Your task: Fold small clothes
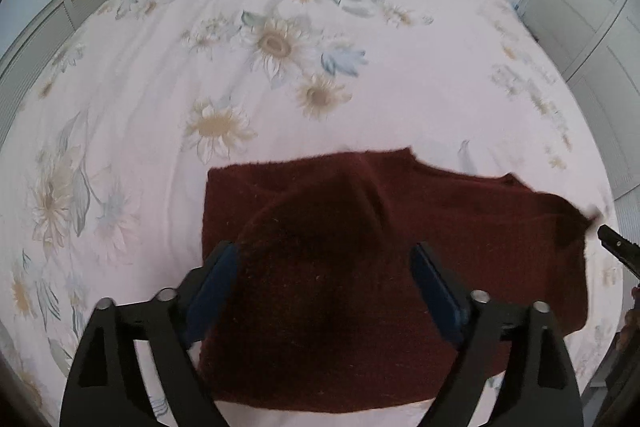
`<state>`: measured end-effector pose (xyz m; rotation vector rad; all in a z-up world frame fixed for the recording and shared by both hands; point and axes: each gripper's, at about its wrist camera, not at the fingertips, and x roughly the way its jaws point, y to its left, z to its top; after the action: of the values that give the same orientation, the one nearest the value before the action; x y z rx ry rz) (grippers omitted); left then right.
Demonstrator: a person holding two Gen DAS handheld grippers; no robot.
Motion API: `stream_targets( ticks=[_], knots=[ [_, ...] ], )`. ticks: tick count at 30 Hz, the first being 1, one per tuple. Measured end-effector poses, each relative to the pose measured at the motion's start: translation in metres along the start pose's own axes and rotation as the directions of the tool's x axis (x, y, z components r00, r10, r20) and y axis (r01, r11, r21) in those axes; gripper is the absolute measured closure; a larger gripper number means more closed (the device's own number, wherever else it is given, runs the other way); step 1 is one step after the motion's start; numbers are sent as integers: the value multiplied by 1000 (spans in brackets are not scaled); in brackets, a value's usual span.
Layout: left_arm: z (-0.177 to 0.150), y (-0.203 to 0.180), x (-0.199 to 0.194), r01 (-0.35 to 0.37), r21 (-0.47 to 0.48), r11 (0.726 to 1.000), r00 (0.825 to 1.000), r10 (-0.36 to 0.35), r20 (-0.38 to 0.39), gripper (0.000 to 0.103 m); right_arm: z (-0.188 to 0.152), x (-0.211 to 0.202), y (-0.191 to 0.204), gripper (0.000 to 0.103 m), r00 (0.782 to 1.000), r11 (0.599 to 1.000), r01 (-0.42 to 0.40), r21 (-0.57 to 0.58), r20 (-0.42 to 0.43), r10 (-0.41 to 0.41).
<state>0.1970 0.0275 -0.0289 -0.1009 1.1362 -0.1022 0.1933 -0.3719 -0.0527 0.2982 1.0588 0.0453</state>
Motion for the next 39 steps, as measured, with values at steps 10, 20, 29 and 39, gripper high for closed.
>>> stream_targets(
  ticks=[10,20,29,39],
  knots=[
    [-14,-36,-16,6,118,993,999,-12,47,1,-28,-16,51,15,999,987,18,-161,50,-10],
    [-84,-75,24,-6,285,958,996,-20,88,1,-110,25,82,0,998,962,47,-269,44,-36],
    [-103,-60,62,-43,316,948,999,32,39,1,-138,53,52,0,994,961,110,-253,47,-101],
    [-101,-1,61,-47,225,973,998,36,51,1,-131,49,5,0,994,978,103,-183,50,-96]
  ],
)
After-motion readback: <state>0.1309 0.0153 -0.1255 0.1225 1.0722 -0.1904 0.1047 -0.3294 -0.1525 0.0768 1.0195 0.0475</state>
